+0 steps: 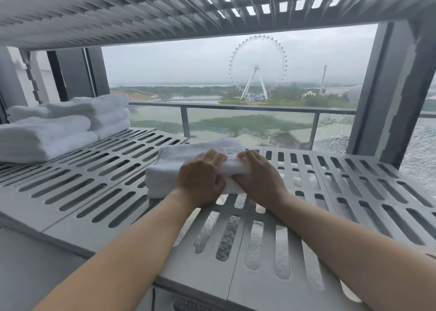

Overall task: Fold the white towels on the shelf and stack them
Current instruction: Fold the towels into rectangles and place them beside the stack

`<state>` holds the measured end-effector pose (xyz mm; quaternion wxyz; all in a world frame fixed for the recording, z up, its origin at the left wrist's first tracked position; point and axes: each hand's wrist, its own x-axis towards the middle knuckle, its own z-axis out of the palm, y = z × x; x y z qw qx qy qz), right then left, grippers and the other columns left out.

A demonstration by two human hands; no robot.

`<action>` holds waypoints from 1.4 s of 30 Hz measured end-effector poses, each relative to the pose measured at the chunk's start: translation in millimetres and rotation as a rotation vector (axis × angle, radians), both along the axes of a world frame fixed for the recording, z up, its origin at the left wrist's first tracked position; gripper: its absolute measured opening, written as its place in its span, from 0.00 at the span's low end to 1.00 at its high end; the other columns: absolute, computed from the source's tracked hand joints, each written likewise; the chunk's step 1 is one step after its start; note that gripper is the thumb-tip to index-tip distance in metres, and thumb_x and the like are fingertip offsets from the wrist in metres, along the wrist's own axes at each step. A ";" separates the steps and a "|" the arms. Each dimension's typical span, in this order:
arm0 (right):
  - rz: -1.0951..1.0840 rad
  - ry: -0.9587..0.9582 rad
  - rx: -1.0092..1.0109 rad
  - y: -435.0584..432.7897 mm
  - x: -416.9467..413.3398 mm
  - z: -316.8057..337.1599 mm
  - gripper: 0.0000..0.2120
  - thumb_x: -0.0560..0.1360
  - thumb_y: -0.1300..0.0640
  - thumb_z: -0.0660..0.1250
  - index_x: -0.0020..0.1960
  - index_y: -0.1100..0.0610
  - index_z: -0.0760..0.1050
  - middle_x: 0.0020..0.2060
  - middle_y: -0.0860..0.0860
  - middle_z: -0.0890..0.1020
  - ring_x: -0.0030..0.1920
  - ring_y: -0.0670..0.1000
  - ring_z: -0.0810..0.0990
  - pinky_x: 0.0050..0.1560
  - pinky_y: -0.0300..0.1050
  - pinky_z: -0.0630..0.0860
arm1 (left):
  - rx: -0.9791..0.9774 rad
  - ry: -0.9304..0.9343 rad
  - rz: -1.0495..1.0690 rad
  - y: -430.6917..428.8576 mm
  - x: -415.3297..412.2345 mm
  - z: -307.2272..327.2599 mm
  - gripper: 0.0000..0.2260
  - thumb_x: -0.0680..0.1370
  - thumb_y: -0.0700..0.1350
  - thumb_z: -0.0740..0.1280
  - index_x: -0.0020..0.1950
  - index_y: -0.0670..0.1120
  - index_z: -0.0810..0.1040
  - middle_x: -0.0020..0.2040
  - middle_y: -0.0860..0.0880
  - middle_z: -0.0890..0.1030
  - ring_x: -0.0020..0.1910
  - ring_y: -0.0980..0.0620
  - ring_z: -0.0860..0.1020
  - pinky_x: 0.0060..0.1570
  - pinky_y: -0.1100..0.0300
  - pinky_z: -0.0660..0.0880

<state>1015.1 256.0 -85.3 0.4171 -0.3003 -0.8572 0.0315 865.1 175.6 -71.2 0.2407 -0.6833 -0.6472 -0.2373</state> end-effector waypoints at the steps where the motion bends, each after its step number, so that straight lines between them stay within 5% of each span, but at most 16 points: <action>1: 0.003 0.012 0.012 0.1 1.2 0.4 0.17 0.70 0.53 0.68 0.55 0.57 0.71 0.51 0.54 0.77 0.51 0.56 0.75 0.45 0.50 0.73 | -0.001 0.000 -0.003 -0.3 0.2 0.2 0.21 0.68 0.47 0.63 0.62 0.50 0.72 0.56 0.49 0.76 0.52 0.46 0.76 0.45 0.54 0.72; 7: 0.105 0.160 -0.006 -2.2 4.3 5.6 0.18 0.65 0.54 0.73 0.53 0.54 0.72 0.47 0.47 0.78 0.45 0.45 0.72 0.40 0.34 0.65 | 0.036 0.031 0.016 -8.6 -2.2 6.7 0.23 0.69 0.47 0.68 0.64 0.51 0.72 0.59 0.49 0.75 0.54 0.45 0.75 0.48 0.51 0.72; 14: 0.205 0.136 -0.050 -7.8 8.7 6.0 0.23 0.63 0.59 0.69 0.57 0.58 0.71 0.51 0.51 0.76 0.50 0.49 0.74 0.46 0.47 0.75 | 0.112 0.017 0.005 -13.4 -3.6 9.8 0.21 0.71 0.39 0.64 0.64 0.45 0.71 0.58 0.44 0.76 0.53 0.41 0.76 0.45 0.49 0.74; 22: 0.160 0.103 0.001 -7.4 6.9 5.4 0.16 0.70 0.58 0.58 0.56 0.61 0.71 0.51 0.55 0.77 0.46 0.48 0.71 0.43 0.38 0.64 | 0.018 0.055 0.038 -9.9 -2.8 7.7 0.19 0.75 0.48 0.64 0.64 0.46 0.70 0.58 0.45 0.74 0.53 0.43 0.76 0.44 0.50 0.73; 25: 0.160 0.089 0.001 -9.3 6.1 5.5 0.17 0.69 0.57 0.59 0.57 0.61 0.70 0.50 0.55 0.76 0.46 0.51 0.73 0.43 0.40 0.65 | 0.006 0.058 0.052 -8.5 -1.6 7.3 0.19 0.77 0.55 0.62 0.64 0.47 0.71 0.58 0.45 0.75 0.52 0.43 0.76 0.45 0.50 0.72; 31: 0.076 -0.015 0.042 -14.8 1.5 5.1 0.27 0.65 0.50 0.71 0.60 0.58 0.68 0.53 0.53 0.73 0.52 0.54 0.72 0.46 0.48 0.72 | 0.033 0.058 0.067 -8.8 -1.6 5.5 0.16 0.77 0.53 0.61 0.62 0.48 0.72 0.57 0.47 0.76 0.51 0.44 0.76 0.43 0.52 0.71; 38: 0.019 0.035 -0.015 -21.2 -7.1 5.0 0.23 0.69 0.58 0.68 0.62 0.58 0.66 0.56 0.55 0.72 0.55 0.56 0.72 0.48 0.44 0.66 | 0.058 0.045 0.043 -7.4 -3.4 5.4 0.15 0.77 0.53 0.61 0.61 0.47 0.73 0.54 0.46 0.77 0.48 0.43 0.78 0.40 0.53 0.71; 42: 0.002 0.018 0.025 -24.2 -3.8 6.0 0.16 0.73 0.60 0.64 0.60 0.60 0.68 0.54 0.57 0.74 0.52 0.59 0.73 0.45 0.50 0.71 | 0.031 0.044 0.013 -6.4 -3.9 4.9 0.17 0.76 0.54 0.62 0.62 0.48 0.71 0.56 0.46 0.76 0.51 0.43 0.77 0.44 0.52 0.71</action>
